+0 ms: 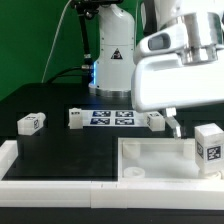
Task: Assemble one leg
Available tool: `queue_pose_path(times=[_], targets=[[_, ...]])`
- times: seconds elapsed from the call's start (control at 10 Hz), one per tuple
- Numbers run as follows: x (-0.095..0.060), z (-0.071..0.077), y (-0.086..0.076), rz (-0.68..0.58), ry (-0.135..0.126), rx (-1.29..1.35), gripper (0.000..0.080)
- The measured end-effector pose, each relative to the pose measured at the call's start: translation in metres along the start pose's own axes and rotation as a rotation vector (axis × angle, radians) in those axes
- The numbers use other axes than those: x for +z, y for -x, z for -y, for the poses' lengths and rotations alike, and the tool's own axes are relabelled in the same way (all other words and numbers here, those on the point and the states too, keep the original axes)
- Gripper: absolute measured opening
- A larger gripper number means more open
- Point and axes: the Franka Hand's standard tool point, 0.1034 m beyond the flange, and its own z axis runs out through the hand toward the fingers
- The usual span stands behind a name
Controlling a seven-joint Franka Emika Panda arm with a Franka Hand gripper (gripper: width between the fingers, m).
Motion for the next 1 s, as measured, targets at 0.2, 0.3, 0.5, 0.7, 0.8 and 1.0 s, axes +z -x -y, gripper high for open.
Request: queue_pose_path(times=[0.2,0.3,0.5,0.7,0.8,1.0], targets=[[-0.004,-0.001,-0.001,0.038,-0.004,-0.009,0.0649],[-0.004,-0.001,-0.001,0.043,-0.005,-0.010,0.0649],[-0.001,-0.004,0.005,0.185,-0.020,-0.003,0.0649],[-0.004,-0.004,0.005,0.358,-0.042,0.004,0.0649],[-0.005,-0.004,0.008,0.469,-0.057,0.002,0.0649],[-0.004,-0.002,0.002,0.520,-0.069,0.002,0.0649]])
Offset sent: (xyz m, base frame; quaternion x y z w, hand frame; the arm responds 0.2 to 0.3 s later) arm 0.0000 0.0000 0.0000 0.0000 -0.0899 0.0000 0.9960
